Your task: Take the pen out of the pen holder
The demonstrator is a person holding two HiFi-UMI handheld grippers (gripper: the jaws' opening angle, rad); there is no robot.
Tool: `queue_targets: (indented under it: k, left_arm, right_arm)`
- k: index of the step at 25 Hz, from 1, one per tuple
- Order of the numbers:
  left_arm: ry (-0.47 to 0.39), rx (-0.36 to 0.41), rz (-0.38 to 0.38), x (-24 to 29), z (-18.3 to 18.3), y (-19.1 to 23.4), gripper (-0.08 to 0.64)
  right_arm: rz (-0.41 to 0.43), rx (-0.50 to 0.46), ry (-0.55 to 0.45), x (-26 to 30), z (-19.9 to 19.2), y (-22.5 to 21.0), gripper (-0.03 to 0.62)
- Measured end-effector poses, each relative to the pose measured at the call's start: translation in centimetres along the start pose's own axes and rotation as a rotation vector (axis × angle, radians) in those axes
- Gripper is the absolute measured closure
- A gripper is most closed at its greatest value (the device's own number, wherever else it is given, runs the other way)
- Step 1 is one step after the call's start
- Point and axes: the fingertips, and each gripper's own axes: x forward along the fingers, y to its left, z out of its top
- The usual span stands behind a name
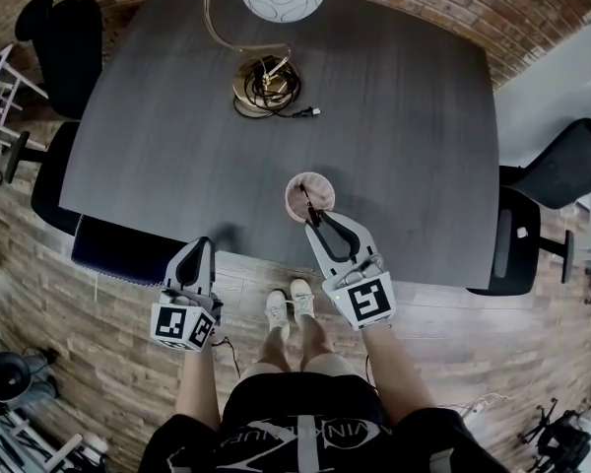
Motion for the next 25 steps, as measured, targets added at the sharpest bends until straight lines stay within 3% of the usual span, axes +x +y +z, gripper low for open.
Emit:
queue_targets:
  k: [8,13,25]
  left_arm:
    - [0.006,-0.011,0.011,-0.4,0.3,-0.1,0.545]
    - [-0.01,-0.004,0.006,-0.7,0.6,-0.2,0.545]
    - [-0.042,0.005,0.009,-1.4,2.2,-0.1,0.545]
  right_arm:
    - [-0.029,0.023,-0.022,-0.3,0.4,-0.6,0.523]
    - [-0.024,-0.013,-0.104,-0.5,1.6,-1.2,0.525]
    - [-0.034,0.042,-0.117,-1.5,3.4,-1.9,0.525]
